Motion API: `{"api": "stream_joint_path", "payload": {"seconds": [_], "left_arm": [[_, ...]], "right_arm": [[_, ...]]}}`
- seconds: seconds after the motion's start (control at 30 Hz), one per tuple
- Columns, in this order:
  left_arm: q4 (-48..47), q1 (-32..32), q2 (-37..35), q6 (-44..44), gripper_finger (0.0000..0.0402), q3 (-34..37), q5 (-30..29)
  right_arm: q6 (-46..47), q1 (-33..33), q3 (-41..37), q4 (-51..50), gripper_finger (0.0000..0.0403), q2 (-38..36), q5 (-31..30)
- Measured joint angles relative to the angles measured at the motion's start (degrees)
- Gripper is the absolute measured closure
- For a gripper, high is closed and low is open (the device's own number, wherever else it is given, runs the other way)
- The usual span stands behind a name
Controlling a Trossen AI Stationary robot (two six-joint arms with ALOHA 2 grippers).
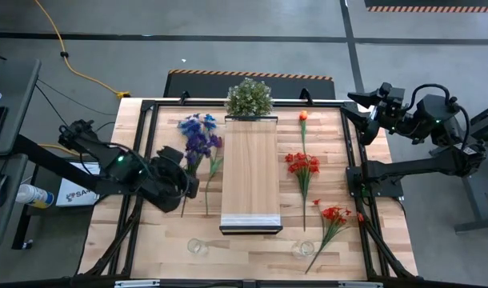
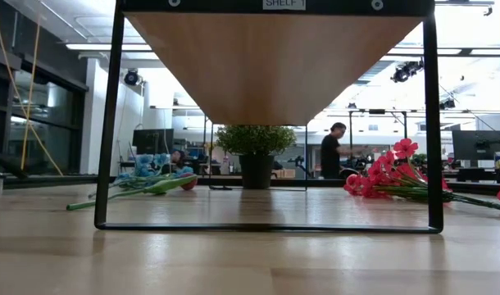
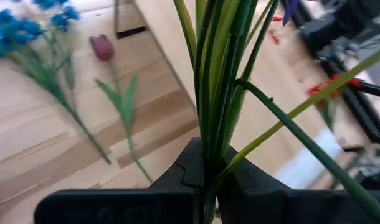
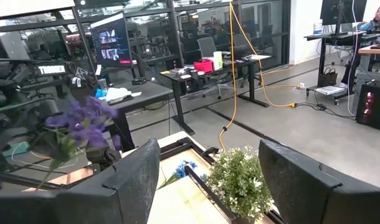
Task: Pick and place flowers into a vace then onto a shelf
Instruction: Put the purple flowers into the left transparent vase
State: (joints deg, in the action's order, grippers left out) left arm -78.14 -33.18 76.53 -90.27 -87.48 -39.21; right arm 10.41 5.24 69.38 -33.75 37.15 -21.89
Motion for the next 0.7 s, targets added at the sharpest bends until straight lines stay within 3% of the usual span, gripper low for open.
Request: {"api": "stream_joint_path", "payload": {"seconds": [0.2,0.7], "left_arm": [[3.56,-7.4,0.02,-0.78,0.0352,0.0,-9.46],[3.67,-21.65,5.44,-7.86,0.0352,0.02,-20.97]], "right_arm": [[0.07,0.0,0.0,0.1,0.0141,0.0,0.02],[4.29,-0.01,0.0,2.05,0.0141,0.0,4.52]]}}
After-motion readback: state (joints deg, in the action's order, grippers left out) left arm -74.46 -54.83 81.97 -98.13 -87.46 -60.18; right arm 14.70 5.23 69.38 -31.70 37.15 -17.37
